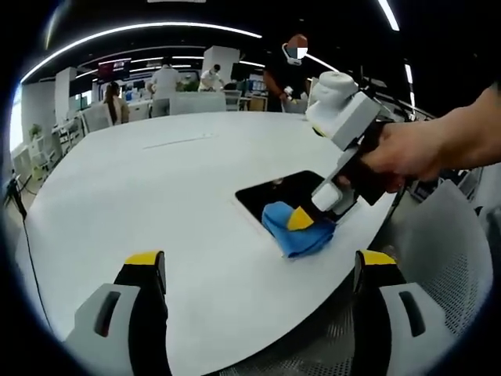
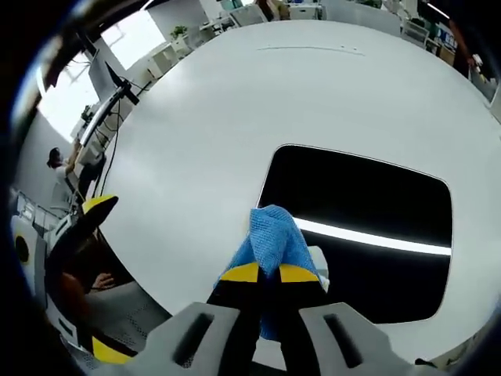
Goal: Wipe the mirror surface with the cleaning cloth until all visible marks leave the cleaned area.
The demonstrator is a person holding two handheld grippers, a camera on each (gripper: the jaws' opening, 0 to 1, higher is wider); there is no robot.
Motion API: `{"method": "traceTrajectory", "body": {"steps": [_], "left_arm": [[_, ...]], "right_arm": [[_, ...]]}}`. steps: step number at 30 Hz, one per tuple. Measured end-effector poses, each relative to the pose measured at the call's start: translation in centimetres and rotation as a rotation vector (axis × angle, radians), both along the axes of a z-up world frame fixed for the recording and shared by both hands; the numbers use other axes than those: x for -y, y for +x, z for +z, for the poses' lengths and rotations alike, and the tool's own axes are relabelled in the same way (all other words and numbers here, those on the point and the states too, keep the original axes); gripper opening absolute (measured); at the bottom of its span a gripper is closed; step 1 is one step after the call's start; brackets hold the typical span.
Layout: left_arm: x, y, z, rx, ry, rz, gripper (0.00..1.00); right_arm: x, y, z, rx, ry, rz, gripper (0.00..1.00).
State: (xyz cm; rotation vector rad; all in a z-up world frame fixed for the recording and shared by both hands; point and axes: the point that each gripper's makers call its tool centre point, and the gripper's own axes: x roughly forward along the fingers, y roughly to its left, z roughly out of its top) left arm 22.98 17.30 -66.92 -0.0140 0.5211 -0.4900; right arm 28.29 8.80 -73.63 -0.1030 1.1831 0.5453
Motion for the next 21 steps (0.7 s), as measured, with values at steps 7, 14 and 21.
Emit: {"method": "traceTrajectory", "body": {"steps": [7,14,21], "left_arm": [[-0.4,0.2,0.1,0.003,-0.001,0.016,0.99],[-0.4,0.6,0.6,0.019,0.022,0.020,0.99],[-1.1,0.8,1.0,-0.005,0.000,0.075,0.99]], "right_arm": [[-0.2,-0.1,0.1,0.010,-0.008,0.035,0.01],[-0.3,-0.3,0.2,0.012,-0.009,0.049,0.01],[-0.4,0.0,0.0,0.010,-0.014,0.076,0.01]]}}
